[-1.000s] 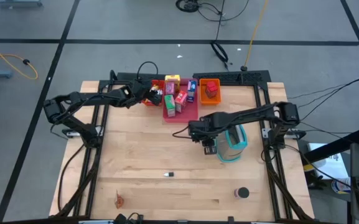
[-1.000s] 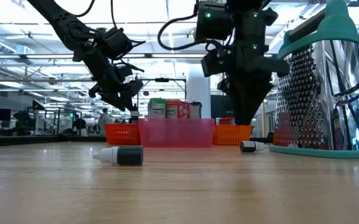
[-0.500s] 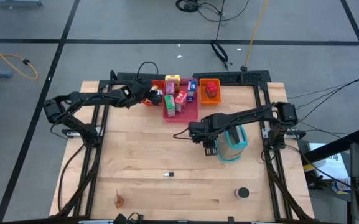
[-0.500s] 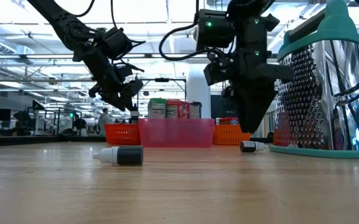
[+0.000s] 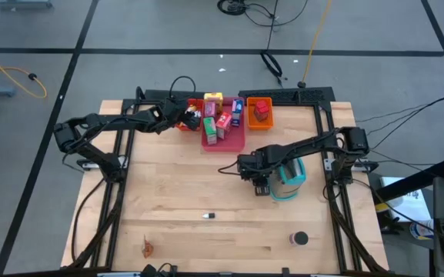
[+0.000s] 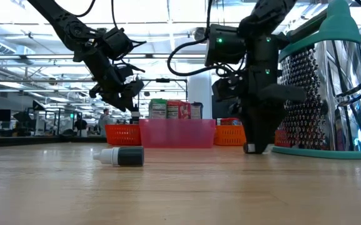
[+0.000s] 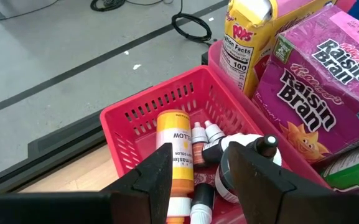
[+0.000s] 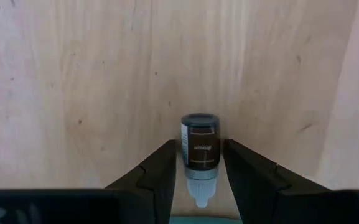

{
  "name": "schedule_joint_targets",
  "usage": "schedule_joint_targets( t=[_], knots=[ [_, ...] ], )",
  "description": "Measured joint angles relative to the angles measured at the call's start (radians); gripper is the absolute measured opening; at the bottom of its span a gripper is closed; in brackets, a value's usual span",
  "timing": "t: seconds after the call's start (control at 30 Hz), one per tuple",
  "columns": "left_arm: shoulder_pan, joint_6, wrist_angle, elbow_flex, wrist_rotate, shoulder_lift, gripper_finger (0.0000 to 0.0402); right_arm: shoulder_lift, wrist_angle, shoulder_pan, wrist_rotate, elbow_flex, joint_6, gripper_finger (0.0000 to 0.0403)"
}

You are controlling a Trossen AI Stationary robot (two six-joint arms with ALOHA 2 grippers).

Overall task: Pick & Place Kitchen Items
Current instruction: Put the small black food coloring bottle into the red bin

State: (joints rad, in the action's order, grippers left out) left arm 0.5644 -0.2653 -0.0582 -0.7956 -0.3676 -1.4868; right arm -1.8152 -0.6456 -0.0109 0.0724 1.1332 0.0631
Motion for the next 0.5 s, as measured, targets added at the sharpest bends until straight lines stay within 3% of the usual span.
schedule_joint_targets(
  t=[0.27, 0.5],
  knots=[
    [0.000, 0.000, 0.001, 0.000, 0.000, 0.000, 0.0159, 0.000, 0.005, 0.000, -0.044, -0.002, -0.002, 0.0058],
    [0.000, -0.003, 0.001, 0.000, 0.001, 0.000, 0.0159, -0.005, -0.023, -0.001, -0.046, 0.055, 0.002, 0.0061]
  ],
)
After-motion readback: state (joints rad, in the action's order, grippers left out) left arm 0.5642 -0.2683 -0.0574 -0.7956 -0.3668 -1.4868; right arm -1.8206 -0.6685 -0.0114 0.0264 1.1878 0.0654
